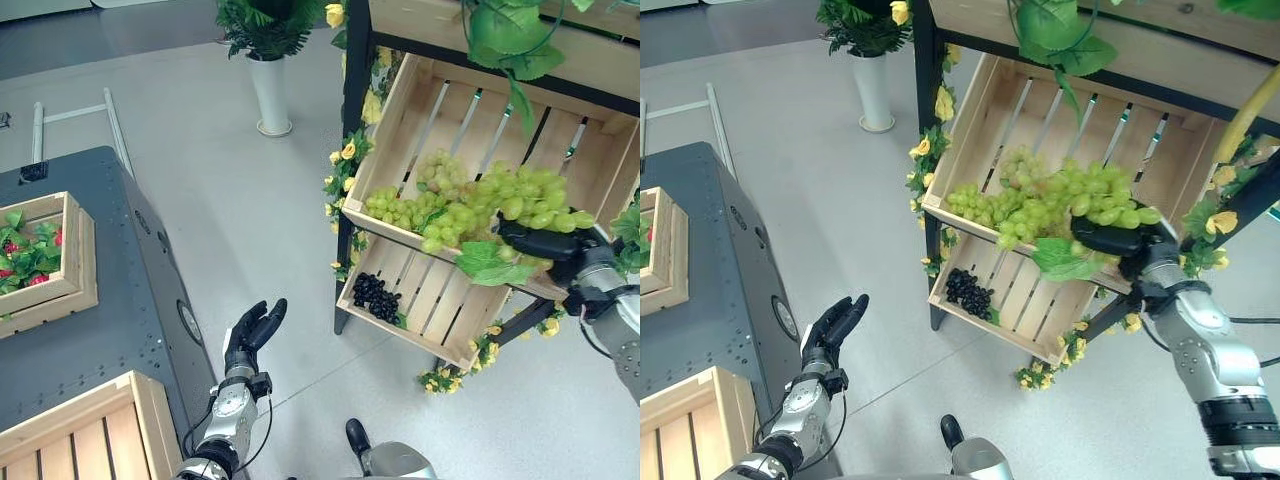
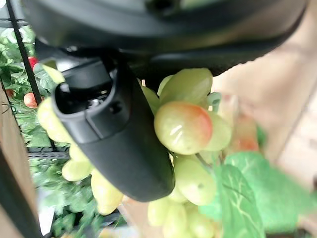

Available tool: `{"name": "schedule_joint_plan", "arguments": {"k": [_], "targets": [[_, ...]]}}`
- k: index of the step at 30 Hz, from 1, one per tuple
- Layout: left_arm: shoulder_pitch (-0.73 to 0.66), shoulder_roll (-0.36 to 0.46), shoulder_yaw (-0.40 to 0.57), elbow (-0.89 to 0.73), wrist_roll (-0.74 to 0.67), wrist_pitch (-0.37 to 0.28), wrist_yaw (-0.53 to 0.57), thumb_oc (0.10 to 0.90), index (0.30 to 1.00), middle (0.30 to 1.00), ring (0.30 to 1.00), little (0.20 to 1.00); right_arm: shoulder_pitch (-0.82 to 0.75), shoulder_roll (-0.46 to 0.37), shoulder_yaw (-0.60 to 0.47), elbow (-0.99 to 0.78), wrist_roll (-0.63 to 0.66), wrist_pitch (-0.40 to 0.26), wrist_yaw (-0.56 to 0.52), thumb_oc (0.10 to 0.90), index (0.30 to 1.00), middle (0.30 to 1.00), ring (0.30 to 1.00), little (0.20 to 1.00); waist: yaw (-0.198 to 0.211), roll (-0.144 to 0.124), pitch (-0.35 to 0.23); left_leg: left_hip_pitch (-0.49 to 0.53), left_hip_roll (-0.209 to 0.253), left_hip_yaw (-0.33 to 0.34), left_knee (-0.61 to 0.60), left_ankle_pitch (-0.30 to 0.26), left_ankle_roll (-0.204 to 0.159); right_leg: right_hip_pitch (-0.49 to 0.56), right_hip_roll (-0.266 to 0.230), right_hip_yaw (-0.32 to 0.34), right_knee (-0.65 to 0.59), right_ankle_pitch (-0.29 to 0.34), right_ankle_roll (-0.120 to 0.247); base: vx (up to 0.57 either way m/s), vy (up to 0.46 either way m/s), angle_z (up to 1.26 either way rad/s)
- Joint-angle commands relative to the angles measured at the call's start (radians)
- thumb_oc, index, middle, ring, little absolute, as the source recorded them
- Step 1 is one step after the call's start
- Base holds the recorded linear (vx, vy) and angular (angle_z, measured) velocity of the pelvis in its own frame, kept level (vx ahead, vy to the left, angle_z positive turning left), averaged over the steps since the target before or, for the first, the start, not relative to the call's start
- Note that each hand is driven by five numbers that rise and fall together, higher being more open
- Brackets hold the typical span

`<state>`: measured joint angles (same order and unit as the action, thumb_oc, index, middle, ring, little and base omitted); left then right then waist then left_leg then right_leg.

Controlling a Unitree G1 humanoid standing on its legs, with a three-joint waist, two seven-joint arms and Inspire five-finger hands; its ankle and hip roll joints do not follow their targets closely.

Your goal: Pick up the fruits from the basket on one side to the basket on the other side

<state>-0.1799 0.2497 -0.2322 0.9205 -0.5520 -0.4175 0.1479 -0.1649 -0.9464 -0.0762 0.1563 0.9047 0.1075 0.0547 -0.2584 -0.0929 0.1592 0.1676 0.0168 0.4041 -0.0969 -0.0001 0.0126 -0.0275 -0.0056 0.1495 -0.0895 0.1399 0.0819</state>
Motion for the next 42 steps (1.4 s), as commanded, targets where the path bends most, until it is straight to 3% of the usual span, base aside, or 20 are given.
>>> {"name": "schedule_joint_plan", "arguments": {"k": [1, 7, 13, 21, 22, 23, 34, 36, 38, 42], "targets": [[-0.051, 0.055, -0.051, -0.085, 0.029, -0.08, -0.005, 0.8, 0.9, 0.9, 0.9, 0.9, -0.258, -0.093, -0.133, 0.062, -0.042, -0.202, -0.072, 0.4, 0.3, 0.3, 0.3, 0.3, 0.045, -0.016, -0.043, -0.008, -0.036, -0.077, 0.044, -0.127, 0.03, 0.068, 0.043, -0.051, 0.002, -0.065, 0.015, 0.03, -0.003, -0.07], [-0.044, 0.055, -0.053, -0.077, 0.023, -0.076, -0.015, 0.8, 0.9, 0.9, 0.9, 0.9, -0.301, -0.15, -0.093, 0.143, -0.196, -0.211, -0.136, 0.4, 0.3, 0.3, 0.3, 0.3, 0.061, -0.014, -0.044, -0.004, -0.042, -0.101, 0.02, -0.112, 0.027, 0.071, 0.043, -0.063, 0.002, -0.067, 0.015, 0.01, -0.008, 0.04], [-0.062, 0.06, -0.058, -0.075, 0.024, -0.078, -0.015, 0.8, 0.9, 0.9, 0.9, 0.9, -0.343, -0.182, 0.001, 0.194, -0.35, -0.152, -0.151, 0.4, 0.3, 0.3, 0.3, 0.3, 0.08, -0.021, -0.029, -0.02, -0.043, -0.116, 0.011, -0.098, 0.025, 0.056, 0.043, -0.078, 0.002, -0.064, 0.017, -0.05, -0.033, 0.08], [-0.066, 0.06, -0.054, -0.072, 0.032, -0.082, -0.045, 0.8, 0.9, 0.9, 0.9, 0.9, -0.4, -0.202, 0.123, 0.26, -0.458, -0.046, -0.017, 0.4, 0.3, 0.3, 0.3, 0.3, 0.096, -0.026, -0.032, -0.021, -0.043, -0.12, 0.01, -0.096, 0.022, 0.059, 0.043, -0.093, 0.002, -0.069, 0.009, -0.01, -0.01, 0.01], [-0.069, 0.059, -0.053, -0.07, 0.035, -0.082, -0.045, 0.8, 0.9, 0.9, 0.9, 0.9, -0.406, -0.2, 0.144, 0.263, -0.481, -0.031, -0.006, 0.645, 0.667, 0.667, 0.667, 0.667, 0.097, -0.026, -0.034, -0.021, -0.043, -0.118, 0.01, -0.095, 0.021, 0.059, 0.043, -0.095, 0.002, -0.069, 0.009, 0.0, 0.0, 0.0], [-0.073, 0.057, -0.053, -0.066, 0.037, -0.084, -0.046, 0.8, 0.9, 0.9, 0.9, 0.9, -0.416, -0.201, 0.169, 0.275, -0.514, -0.028, 0.006, 0.8, 0.9, 0.9, 0.9, 0.9, 0.096, -0.026, -0.036, -0.02, -0.042, -0.115, 0.01, -0.095, 0.021, 0.059, 0.043, -0.095, 0.002, -0.07, 0.008, 0.0, 0.0, 0.0], [-0.081, 0.048, -0.051, -0.061, 0.028, -0.076, -0.061, 0.8, 0.9, 0.9, 0.9, 0.9, -0.41, -0.208, 0.202, 0.26, -0.618, -0.01, 0.008, 0.8, 0.9, 0.9, 0.9, 0.9, 0.082, -0.022, -0.042, -0.013, -0.039, -0.099, 0.01, -0.097, 0.02, 0.063, 0.046, -0.091, 0.002, -0.075, 0.007, 0.0, 0.0, 0.0], [-0.08, 0.045, -0.05, -0.063, 0.026, -0.071, -0.06, 0.8, 0.9, 0.9, 0.9, 0.9, -0.395, -0.205, 0.193, 0.248, -0.664, 0.003, -0.01, 0.8, 0.9, 0.9, 0.9, 0.9, 0.079, -0.02, -0.043, -0.014, -0.039, -0.096, 0.01, -0.097, 0.02, 0.063, 0.046, -0.088, 0.002, -0.075, 0.007, 0.0, 0.0, 0.0], [-0.076, 0.042, -0.048, -0.064, 0.026, -0.07, -0.058, 0.8, 0.9, 0.9, 0.9, 0.9, -0.376, -0.22, 0.192, 0.246, -0.809, 0.01, -0.038, 0.8, 0.9, 0.9, 0.9, 0.9, 0.074, -0.017, -0.045, -0.013, -0.039, -0.091, 0.01, -0.098, 0.02, 0.061, 0.047, -0.083, 0.002, -0.074, 0.008, 0.0, 0.0, 0.0], [-0.071, 0.044, -0.049, -0.068, 0.022, -0.073, -0.061, 0.8, 0.9, 0.9, 0.9, 0.9, -0.368, -0.244, 0.191, 0.227, -0.85, 0.031, -0.045, 0.8, 0.9, 0.9, 0.9, 0.9, 0.068, -0.015, -0.046, -0.012, -0.038, -0.084, 0.01, -0.097, 0.02, 0.061, 0.047, -0.078, 0.002, -0.074, 0.009, 0.0, 0.0, 0.0]]}}
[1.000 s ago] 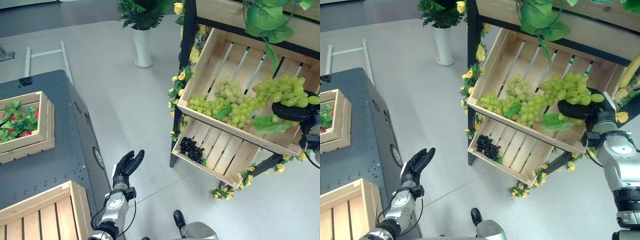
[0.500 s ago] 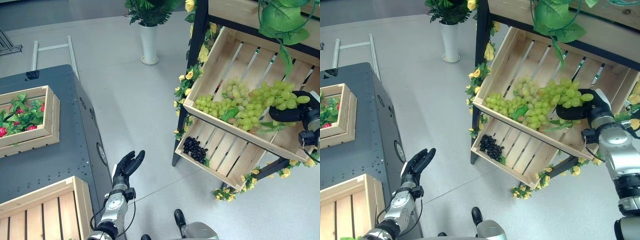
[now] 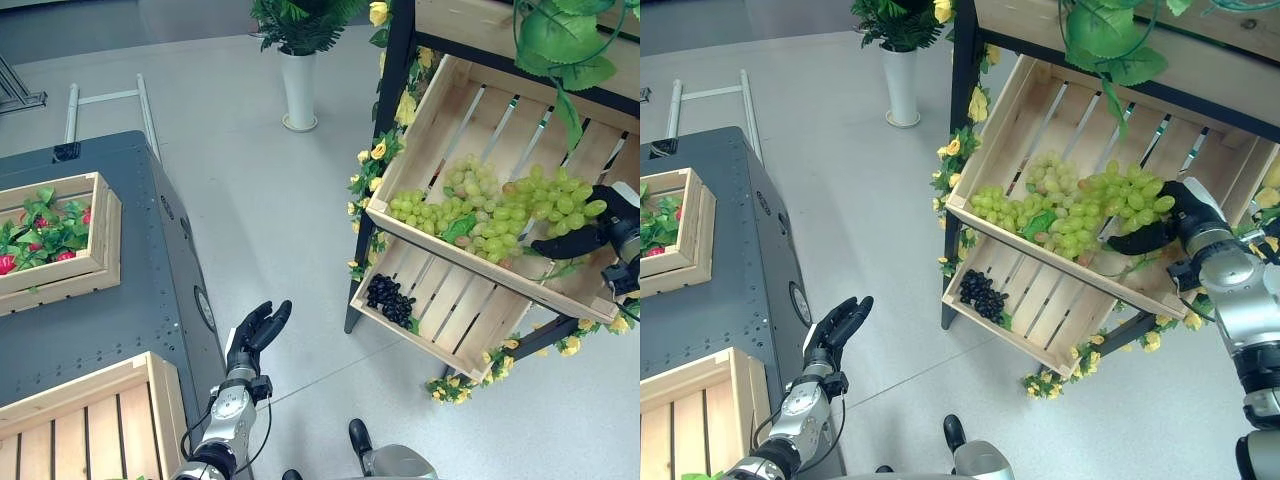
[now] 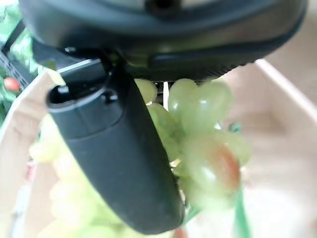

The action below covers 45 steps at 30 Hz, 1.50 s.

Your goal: Pick up the fruits from the basket on one side to the basket on the other side

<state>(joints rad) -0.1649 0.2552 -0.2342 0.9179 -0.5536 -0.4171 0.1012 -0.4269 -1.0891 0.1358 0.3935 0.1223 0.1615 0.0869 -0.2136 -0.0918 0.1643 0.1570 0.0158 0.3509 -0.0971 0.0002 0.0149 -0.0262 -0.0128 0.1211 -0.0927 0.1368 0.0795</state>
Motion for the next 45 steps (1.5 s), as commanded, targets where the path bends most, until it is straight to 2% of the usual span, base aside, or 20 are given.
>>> {"name": "schedule_joint_plan", "arguments": {"k": [1, 8, 9, 13, 16, 17, 22, 26, 30, 34, 41, 45], "targets": [[-0.085, 0.041, -0.045, -0.065, 0.023, -0.073, -0.019, 0.8, 0.9, 0.9, 0.9, 0.9, -0.101, -0.11, -0.027, -0.017, -0.082, -0.032, -0.083, 0.8, 0.9, 0.9, 0.9, 0.9, 0.021, -0.014, -0.051, -0.001, -0.038, -0.029, 0.01, -0.098, 0.018, 0.059, 0.055, -0.048, 0.005, -0.071, 0.011, 0.0, 0.0, 0.0], [-0.081, 0.042, -0.033, -0.06, 0.024, -0.073, -0.03, 0.8, 0.9, 0.9, 0.9, 0.9, -0.054, -0.124, -0.074, -0.135, -0.143, -0.069, -0.145, 0.8, 0.9, 0.9, 0.9, 0.9, 0.007, -0.009, -0.056, -0.004, -0.039, -0.02, 0.01, -0.099, 0.021, 0.052, 0.057, -0.039, 0.005, -0.072, 0.014, 0.01, 0.011, -0.02], [-0.081, 0.04, -0.032, -0.059, 0.025, -0.07, -0.033, 0.8, 0.9, 0.9, 0.9, 0.9, -0.038, -0.128, -0.087, -0.179, -0.183, -0.077, -0.173, 0.8, 0.9, 0.9, 0.9, 0.9, 0.0, 0.001, -0.056, 0.004, -0.039, -0.033, 0.01, -0.119, 0.023, 0.061, 0.057, -0.039, 0.005, -0.089, 0.021, 0.05, 0.062, -0.02], [-0.08, 0.034, -0.028, -0.057, 0.027, -0.068, -0.035, 0.8, 0.9, 0.9, 0.9, 0.9, 0.003, -0.135, -0.126, -0.273, -0.267, -0.095, -0.208, 0.8, 0.9, 0.9, 0.9, 0.9, -0.009, 0.008, -0.056, 0.006, -0.04, -0.03, 0.01, -0.123, 0.026, 0.061, 0.058, -0.033, 0.005, -0.091, 0.024, 0.01, 0.016, 0.0], [-0.082, 0.022, -0.023, -0.045, 0.029, -0.069, -0.03, 0.8, 0.9, 0.9, 0.9, 0.9, 0.039, -0.146, -0.157, -0.387, -0.401, -0.116, -0.245, 0.8, 0.9, 0.9, 0.9, 0.9, -0.019, 0.016, -0.061, 0.008, -0.041, -0.024, 0.01, -0.128, 0.029, 0.06, 0.059, -0.024, 0.005, -0.094, 0.027, 0.0, 0.012, -0.01], [-0.083, 0.021, -0.024, -0.044, 0.029, -0.069, -0.03, 0.8, 0.9, 0.9, 0.9, 0.9, 0.043, -0.146, -0.16, -0.393, -0.404, -0.116, -0.245, 0.8, 0.9, 0.9, 0.9, 0.9, -0.019, 0.016, -0.061, 0.008, -0.041, -0.024, 0.01, -0.128, 0.029, 0.06, 0.059, -0.024, 0.005, -0.094, 0.027, 0.0, 0.0, 0.0], [-0.082, 0.014, -0.022, -0.038, 0.04, -0.062, -0.033, 0.8, 0.9, 0.9, 0.9, 0.9, 0.097, -0.153, -0.202, -0.538, -0.526, -0.188, -0.266, 0.8, 0.9, 0.9, 0.9, 0.9, -0.025, 0.02, -0.066, 0.01, -0.04, -0.02, 0.01, -0.134, 0.032, 0.06, 0.06, -0.018, 0.005, -0.098, 0.033, 0.0, 0.0, 0.0], [-0.079, 0.011, -0.013, -0.032, 0.043, -0.058, -0.031, 0.8, 0.9, 0.9, 0.9, 0.9, 0.126, -0.157, -0.22, -0.618, -0.563, -0.232, -0.26, 0.8, 0.9, 0.9, 0.9, 0.9, -0.027, 0.023, -0.067, 0.011, -0.039, -0.018, 0.01, -0.135, 0.032, 0.06, 0.059, -0.017, 0.005, -0.098, 0.036, 0.0, 0.0, 0.0], [-0.075, 0.006, -0.001, -0.02, 0.051, -0.06, -0.024, 0.8, 0.9, 0.9, 0.9, 0.9, 0.176, -0.137, -0.24, -0.693, -0.69, -0.299, -0.277, 0.8, 0.9, 0.9, 0.9, 0.9, -0.029, 0.024, -0.069, 0.012, -0.038, -0.015, 0.01, -0.137, 0.033, 0.061, 0.057, -0.018, 0.005, -0.099, 0.039, 0.0, 0.0, 0.0], [-0.068, 0.005, 0.005, -0.018, 0.056, -0.059, -0.028, 0.8, 0.9, 0.9, 0.9, 0.9, 0.208, -0.125, -0.243, -0.748, -0.759, -0.323, -0.253, 0.8, 0.9, 0.9, 0.9, 0.9, -0.026, 0.027, -0.069, 0.013, -0.038, -0.015, 0.01, -0.138, 0.033, 0.062, 0.055, -0.022, 0.005, -0.099, 0.04, 0.0, 0.0, 0.0], [-0.059, 0.016, 0.008, -0.016, 0.048, -0.061, -0.036, 0.8, 0.9, 0.9, 0.9, 0.9, 0.261, -0.116, -0.24, -0.757, -0.774, -0.296, -0.171, 0.8, 0.9, 0.9, 0.9, 0.9, -0.025, 0.026, -0.067, 0.015, -0.039, -0.016, 0.01, -0.136, 0.032, 0.065, 0.054, -0.028, 0.005, -0.099, 0.04, 0.0, 0.0, 0.0], [-0.063, 0.017, 0.009, -0.002, 0.042, -0.064, -0.038, 0.8, 0.9, 0.9, 0.9, 0.9, 0.248, -0.118, -0.231, -0.755, -0.718, -0.367, -0.194, 0.8, 0.9, 0.9, 0.9, 0.9, -0.027, 0.027, -0.072, 0.017, -0.038, -0.01, 0.01, -0.136, 0.031, 0.065, 0.053, -0.03, 0.005, -0.098, 0.041, 0.0, 0.0, 0.0]]}}
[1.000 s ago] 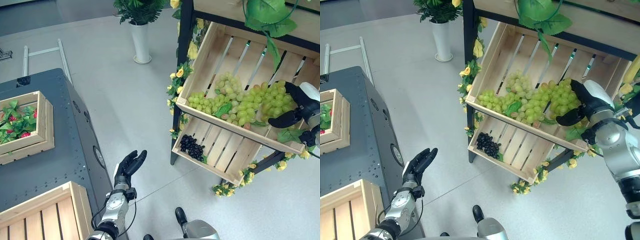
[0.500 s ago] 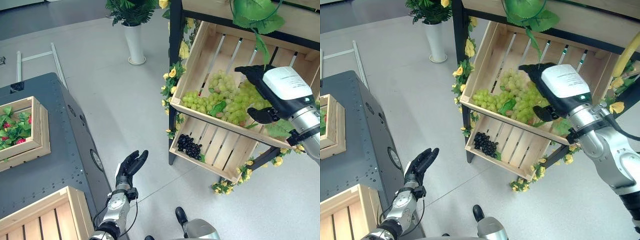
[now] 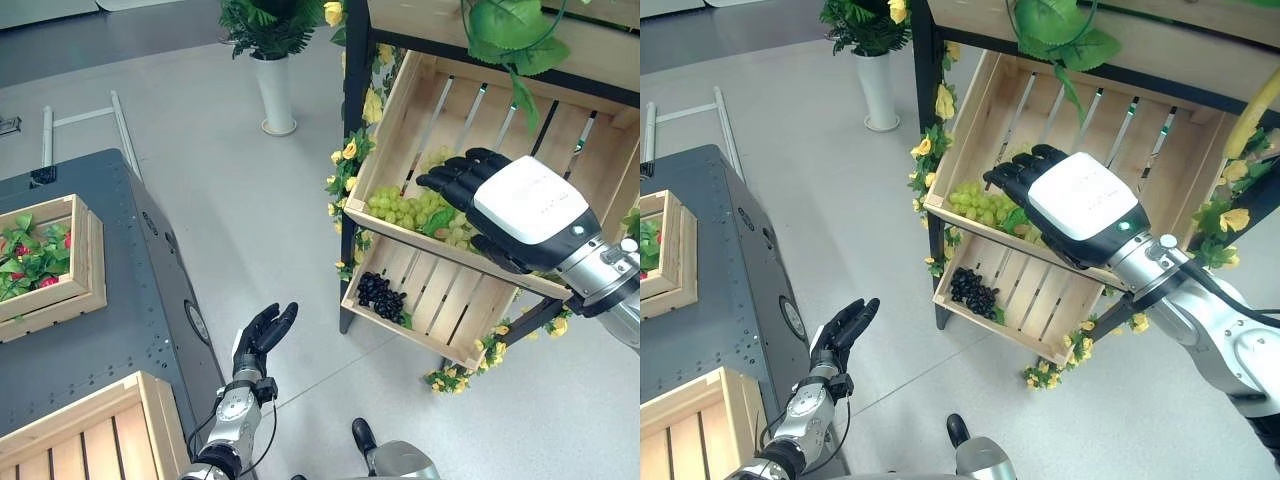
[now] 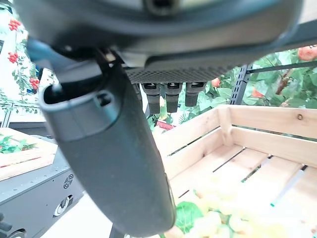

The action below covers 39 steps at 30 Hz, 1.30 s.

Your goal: Pick up the fruits from the basket on one side to the basket on the other side

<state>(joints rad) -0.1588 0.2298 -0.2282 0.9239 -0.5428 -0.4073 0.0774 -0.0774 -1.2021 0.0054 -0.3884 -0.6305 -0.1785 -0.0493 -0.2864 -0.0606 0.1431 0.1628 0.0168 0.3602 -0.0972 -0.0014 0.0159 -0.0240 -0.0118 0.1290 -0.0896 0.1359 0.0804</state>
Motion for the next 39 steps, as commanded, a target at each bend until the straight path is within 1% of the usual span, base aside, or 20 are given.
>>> {"name": "schedule_joint_plan", "arguments": {"k": [1, 3, 5, 7, 9, 10, 11, 14, 16, 17, 18, 19, 22, 25, 27, 29, 33, 37, 39], "targets": [[-0.068, 0.042, 0.007, -0.006, 0.034, -0.073, -0.018, 0.8, 0.9, 0.9, 0.9, 0.9, -0.102, -0.003, -0.104, 0.017, 0.052, -0.051, -0.062, 0.8, 0.9, 0.9, 0.9, 0.9, 0.045, -0.004, -0.053, 0.011, -0.04, -0.019, 0.01, -0.134, 0.03, 0.063, 0.052, -0.038, 0.002, -0.097, 0.04, 0.0, 0.0, 0.0], [-0.066, 0.042, 0.012, -0.007, 0.036, -0.07, -0.022, 0.8, 0.9, 0.9, 0.9, 0.9, -0.097, 0.0, -0.11, -0.001, 0.069, -0.084, -0.063, 0.8, 0.9, 0.9, 0.9, 0.9, 0.046, -0.004, -0.054, 0.012, -0.04, -0.019, 0.01, -0.134, 0.029, 0.064, 0.051, -0.04, 0.002, -0.097, 0.041, 0.0, 0.0, 0.0], [-0.062, 0.038, 0.017, -0.01, 0.044, -0.065, -0.021, 0.8, 0.9, 0.9, 0.9, 0.9, -0.093, 0.016, -0.114, -0.04, 0.123, -0.136, -0.049, 0.8, 0.9, 0.9, 0.9, 0.9, 0.049, -0.003, -0.055, 0.012, -0.04, -0.021, 0.01, -0.134, 0.028, 0.065, 0.051, -0.041, 0.002, -0.098, 0.04, 0.0, 0.0, 0.0], [-0.061, 0.036, 0.02, -0.006, 0.048, -0.064, -0.023, 0.8, 0.9, 0.9, 0.9, 0.9, -0.1, 0.028, -0.107, -0.068, 0.187, -0.147, -0.033, 0.8, 0.9, 0.9, 0.9, 0.9, 0.052, -0.003, -0.055, 0.012, -0.04, -0.021, 0.01, -0.134, 0.027, 0.065, 0.05, -0.043, 0.002, -0.099, 0.04, 0.0, 0.0, 0.0], [-0.058, 0.031, 0.021, -0.002, 0.054, -0.057, -0.02, 0.8, 0.9, 0.9, 0.9, 0.9, -0.109, 0.069, -0.084, -0.094, 0.29, -0.165, 0.019, 0.8, 0.9, 0.9, 0.9, 0.9, 0.057, -0.003, -0.056, 0.012, -0.041, -0.025, 0.01, -0.132, 0.026, 0.066, 0.049, -0.047, 0.002, -0.098, 0.04, 0.0, 0.0, 0.0], [-0.058, 0.03, 0.022, -0.001, 0.055, -0.053, -0.018, 0.8, 0.9, 0.9, 0.9, 0.9, -0.112, 0.084, -0.074, -0.099, 0.325, -0.168, 0.033, 0.8, 0.9, 0.9, 0.9, 0.9, 0.058, -0.002, -0.056, 0.012, -0.041, -0.026, 0.01, -0.131, 0.026, 0.066, 0.048, -0.048, 0.002, -0.098, 0.039, 0.0, 0.0, 0.0], [-0.057, 0.026, 0.019, 0.002, 0.058, -0.047, -0.009, 0.8, 0.9, 0.9, 0.9, 0.9, -0.117, 0.116, -0.051, -0.108, 0.38, -0.164, 0.064, 0.8, 0.9, 0.9, 0.9, 0.9, 0.062, -0.001, -0.056, 0.013, -0.042, -0.028, 0.01, -0.13, 0.025, 0.067, 0.047, -0.051, 0.002, -0.098, 0.039, 0.0, 0.0, 0.0], [-0.056, 0.02, 0.017, 0.015, 0.062, -0.042, -0.004, 0.8, 0.9, 0.9, 0.9, 0.9, -0.125, 0.186, 0.006, -0.098, 0.415, -0.171, 0.093, 0.8, 0.9, 0.9, 0.9, 0.9, 0.071, 0.001, -0.052, 0.016, -0.043, -0.033, 0.01, -0.127, 0.024, 0.071, 0.042, -0.059, 0.002, -0.099, 0.037, 0.0, 0.0, 0.0], [-0.058, 0.012, 0.003, 0.023, 0.066, -0.038, 0.007, 0.8, 0.9, 0.9, 0.9, 0.9, -0.132, 0.253, 0.076, -0.077, 0.433, -0.172, 0.103, 0.8, 0.9, 0.9, 0.9, 0.9, 0.081, 0.004, -0.047, 0.016, -0.044, -0.04, 0.01, -0.125, 0.025, 0.074, 0.038, -0.068, 0.002, -0.1, 0.035, -0.01, -0.012, 0.02], [-0.058, 0.01, -0.001, 0.024, 0.065, -0.037, 0.011, 0.8, 0.9, 0.9, 0.9, 0.9, -0.137, 0.271, 0.098, -0.068, 0.441, -0.179, 0.105, 0.8, 0.9, 0.9, 0.9, 0.9, 0.085, 0.006, -0.046, 0.016, -0.045, -0.042, 0.01, -0.124, 0.025, 0.075, 0.037, -0.072, 0.002, -0.101, 0.034, -0.01, -0.022, 0.05], [-0.058, 0.008, -0.006, 0.025, 0.064, -0.037, 0.014, 0.8, 0.9, 0.9, 0.9, 0.9, -0.141, 0.298, 0.126, -0.057, 0.442, -0.177, 0.104, 0.8, 0.9, 0.9, 0.9, 0.9, 0.091, 0.008, -0.044, 0.016, -0.045, -0.044, 0.01, -0.123, 0.024, 0.076, 0.035, -0.076, 0.002, -0.101, 0.034, -0.07, -0.061, 0.05], [-0.059, 0.009, -0.004, 0.025, 0.063, -0.037, 0.016, 0.8, 0.9, 0.9, 0.9, 0.9, -0.147, 0.304, 0.135, -0.054, 0.446, -0.177, 0.104, 0.8, 0.9, 0.9, 0.9, 0.9, 0.093, 0.001, -0.043, 0.007, -0.045, -0.03, 0.01, -0.104, 0.023, 0.067, 0.035, -0.074, 0.002, -0.085, 0.026, -0.07, -0.068, 0.05], [-0.061, 0.001, -0.016, 0.035, 0.059, -0.051, 0.033, 0.8, 0.9, 0.9, 0.9, 0.9, -0.18, 0.385, 0.248, 0.0, 0.484, -0.172, 0.113, 0.8, 0.9, 0.9, 0.9, 0.9, 0.114, 0.01, -0.035, 0.005, -0.047, -0.043, 0.01, -0.101, 0.021, 0.07, 0.028, -0.094, 0.002, -0.087, 0.024, -0.03, -0.042, 0.1], [-0.065, -0.003, -0.022, 0.034, 0.061, -0.057, 0.047, 0.8, 0.9, 0.9, 0.9, 0.9, -0.198, 0.421, 0.3, 0.029, 0.503, -0.157, 0.119, 0.8, 0.9, 0.9, 0.9, 0.9, 0.125, 0.016, -0.03, 0.004, -0.048, -0.051, 0.01, -0.098, 0.019, 0.072, 0.023, -0.105, 0.002, -0.088, 0.021, -0.01, -0.021, 0.1], [-0.069, -0.007, -0.029, 0.027, 0.07, -0.066, 0.067, 0.8, 0.9, 0.9, 0.9, 0.9, -0.216, 0.48, 0.379, 0.092, 0.52, -0.128, 0.117, 0.8, 0.9, 0.9, 0.9, 0.9, 0.146, 0.026, -0.025, 0.0, -0.052, -0.07, 0.01, -0.093, 0.016, 0.077, 0.015, -0.126, 0.002, -0.091, 0.018, -0.02, -0.034, 0.11], [-0.068, -0.009, -0.028, 0.025, 0.072, -0.07, 0.073, 0.8, 0.9, 0.9, 0.9, 0.9, -0.22, 0.494, 0.399, 0.116, 0.526, -0.125, 0.118, 0.8, 0.9, 0.9, 0.9, 0.9, 0.154, 0.028, -0.027, -0.005, -0.053, -0.074, 0.01, -0.09, 0.014, 0.075, 0.013, -0.13, 0.002, -0.091, 0.016, -0.02, -0.024, 0.18], [-0.057, -0.003, -0.033, 0.005, 0.095, -0.092, 0.092, 0.8, 0.9, 0.9, 0.9, 0.9, -0.219, 0.568, 0.496, 0.248, 0.516, -0.097, 0.086, 0.8, 0.9, 0.9, 0.9, 0.9, 0.189, 0.041, -0.024, -0.011, -0.058, -0.101, 0.01, -0.084, 0.01, 0.083, 0.0, -0.168, 0.002, -0.097, 0.011, -0.01, -0.038, 0.2], [-0.052, 0.009, -0.031, -0.018, 0.107, -0.11, 0.095, 0.8, 0.9, 0.9, 0.9, 0.9, -0.21, 0.606, 0.544, 0.337, 0.5, -0.088, 0.063, 0.8, 0.9, 0.9, 0.9, 0.9, 0.208, 0.049, -0.019, -0.017, -0.064, -0.124, 0.01, -0.079, 0.009, 0.088, -0.006, -0.192, 0.002, -0.101, 0.008, -0.01, -0.028, 0.29], [-0.046, 0.018, -0.029, -0.039, 0.128, -0.121, 0.11, 0.8, 0.9, 0.9, 0.9, 0.9, -0.199, 0.624, 0.563, 0.378, 0.497, -0.065, 0.055, 0.8, 0.9, 0.9, 0.9, 0.9, 0.221, 0.053, -0.017, -0.02, -0.068, -0.14, 0.01, -0.077, 0.01, 0.093, -0.011, -0.208, 0.002, -0.105, 0.007, -0.01, -0.03, 0.17]]}}
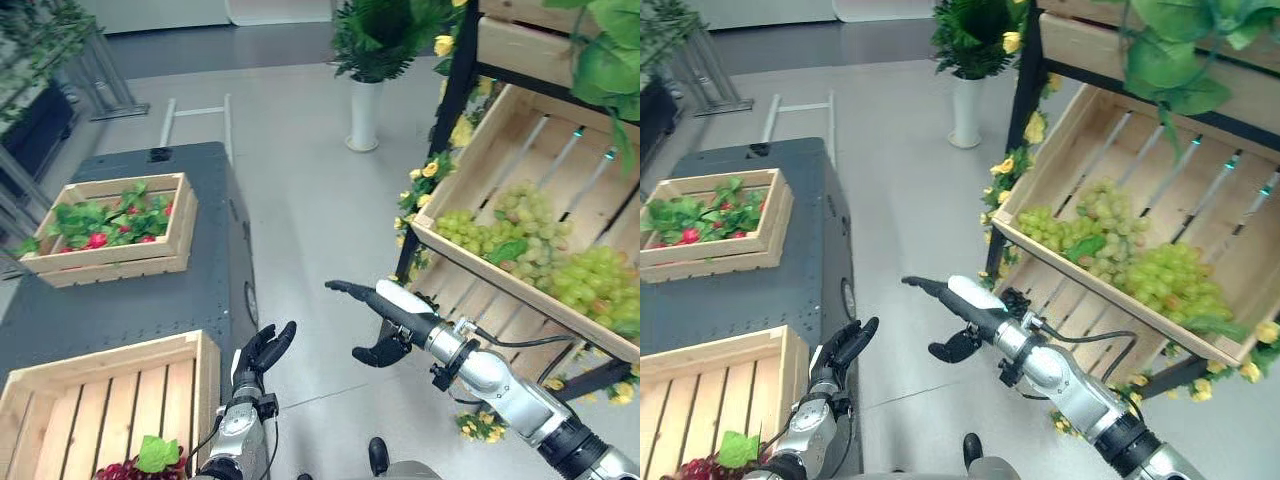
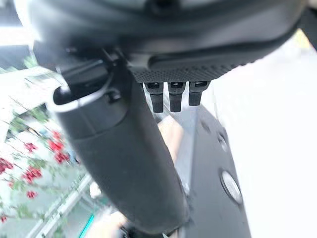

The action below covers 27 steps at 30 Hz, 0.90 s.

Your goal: Pick up the fruits from the basket on one side to the basket on the other side

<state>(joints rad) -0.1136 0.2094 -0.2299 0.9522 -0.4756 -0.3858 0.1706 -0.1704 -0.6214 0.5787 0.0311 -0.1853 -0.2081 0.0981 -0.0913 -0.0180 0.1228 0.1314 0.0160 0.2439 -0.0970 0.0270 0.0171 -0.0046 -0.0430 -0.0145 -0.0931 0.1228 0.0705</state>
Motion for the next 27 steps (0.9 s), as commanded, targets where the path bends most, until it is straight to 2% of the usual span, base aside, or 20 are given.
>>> {"name": "schedule_joint_plan", "arguments": {"k": [1, 6, 11, 16, 19, 23, 27], "targets": [[-0.089, 0.041, -0.027, -0.073, 0.062, -0.149, 0.015, 0.8, 0.9, 0.9, 0.9, 0.9, -0.104, 0.047, -0.005, -0.026, 0.051, -0.032, -0.098, 0.8, 0.9, 0.9, 0.9, 0.9, 0.031, 0.012, 0.003, 0.01, -0.069, -0.029, 0.01, -0.105, 0.009, 0.075, 0.02, -0.069, 0.006, -0.093, 0.016, 0.0, -0.027, 0.1], [-0.073, 0.055, -0.022, -0.14, 0.058, -0.172, 0.013, 0.8, 0.9, 0.9, 0.9, 0.9, -0.075, 0.075, 0.016, 0.077, 0.028, -0.001, -0.137, 0.8, 0.9, 0.9, 0.9, 0.9, 0.059, 0.015, 0.007, -0.004, -0.075, -0.065, 0.01, -0.097, 0.011, 0.077, 0.013, -0.097, 0.006, -0.099, 0.013, -0.02, -0.018, 0.24], [-0.049, 0.08, -0.024, -0.252, 0.105, -0.194, 0.068, 0.8, 0.9, 0.9, 0.9, 0.9, -0.065, 0.098, 0.007, 0.208, 0.032, 0.017, -0.187, 0.8, 0.9, 0.9, 0.9, 0.9, 0.104, 0.012, 0.024, -0.025, -0.08, -0.116, 0.01, -0.087, 0.014, 0.079, 0.006, -0.141, 0.006, -0.105, 0.007, -0.05, -0.024, 0.31], [-0.01, 0.137, -0.008, -0.364, 0.241, -0.202, 0.135, 0.8, 0.9, 0.9, 0.9, 0.9, -0.041, 0.114, -0.029, 0.288, 0.058, 0.016, -0.204, 0.8, 0.9, 0.9, 0.9, 0.9, 0.141, 0.01, 0.031, -0.035, -0.082, -0.16, 0.01, -0.078, 0.012, 0.092, 0.002, -0.176, 0.006, -0.112, -0.001, 0.0, -0.029, 0.28], [-0.003, 0.184, 0.011, -0.427, 0.345, -0.213, 0.214, 0.8, 0.9, 0.9, 0.9, 0.9, -0.027, 0.116, -0.039, 0.315, 0.053, 0.019, -0.203, 0.8, 0.9, 0.9, 0.9, 0.9, 0.158, 0.011, 0.034, -0.043, -0.084, -0.182, 0.01, -0.07, 0.011, 0.096, 0.0, -0.194, 0.006, -0.116, -0.004, 0.01, -0.016, 0.26], [0.005, 0.302, 0.056, -0.524, 0.428, -0.177, 0.271, 0.8, 0.9, 0.9, 0.9, 0.9, -0.003, 0.105, -0.039, 0.334, 0.052, 0.025, -0.211, 0.8, 0.9, 0.9, 0.9, 0.9, 0.183, 0.015, 0.043, -0.055, -0.086, -0.209, 0.01, -0.058, 0.009, 0.101, -0.003, -0.225, 0.006, -0.119, -0.009, 0.02, -0.009, 0.23], [0.026, 0.401, 0.112, -0.536, 0.494, -0.139, 0.339, 0.8, 0.9, 0.9, 0.9, 0.9, 0.012, 0.09, -0.037, 0.34, 0.055, 0.032, -0.208, 0.8, 0.9, 0.9, 0.9, 0.9, 0.212, 0.02, 0.065, -0.069, -0.084, -0.225, 0.01, -0.041, 0.007, 0.092, -0.011, -0.264, 0.03, -0.132, -0.015, 0.0, 0.003, 0.22]]}}
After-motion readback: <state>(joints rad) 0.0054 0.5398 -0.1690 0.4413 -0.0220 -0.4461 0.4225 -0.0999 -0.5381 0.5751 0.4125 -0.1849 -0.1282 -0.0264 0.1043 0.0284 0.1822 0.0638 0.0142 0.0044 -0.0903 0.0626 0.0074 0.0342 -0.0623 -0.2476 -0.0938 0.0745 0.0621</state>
